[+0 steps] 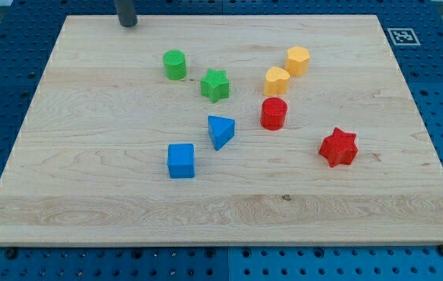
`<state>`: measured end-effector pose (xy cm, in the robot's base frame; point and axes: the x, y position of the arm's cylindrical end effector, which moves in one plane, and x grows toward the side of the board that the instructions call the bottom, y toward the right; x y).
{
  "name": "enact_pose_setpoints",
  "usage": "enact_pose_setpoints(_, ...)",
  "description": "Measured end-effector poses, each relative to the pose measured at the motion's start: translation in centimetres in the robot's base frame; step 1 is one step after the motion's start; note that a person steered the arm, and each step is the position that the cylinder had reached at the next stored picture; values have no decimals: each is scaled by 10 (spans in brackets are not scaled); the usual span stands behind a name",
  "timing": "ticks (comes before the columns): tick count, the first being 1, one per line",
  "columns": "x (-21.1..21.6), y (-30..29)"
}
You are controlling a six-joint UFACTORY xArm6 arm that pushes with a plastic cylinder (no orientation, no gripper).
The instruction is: Move green circle above green star
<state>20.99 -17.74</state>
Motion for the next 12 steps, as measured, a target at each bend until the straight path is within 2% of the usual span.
enact_pose_setpoints(1, 6, 14)
enact_pose_setpoints(2, 14, 94)
enact_pose_setpoints(3, 51, 162)
enact_pose_setpoints(4, 92, 192)
enact_pose_setpoints(5, 93, 192)
enact_pose_setpoints(6, 67, 152)
enact_pose_setpoints(7, 64, 69)
enact_pose_setpoints(8, 93, 35)
enact_pose_setpoints(9, 144, 35)
enact_pose_setpoints(12, 133, 71)
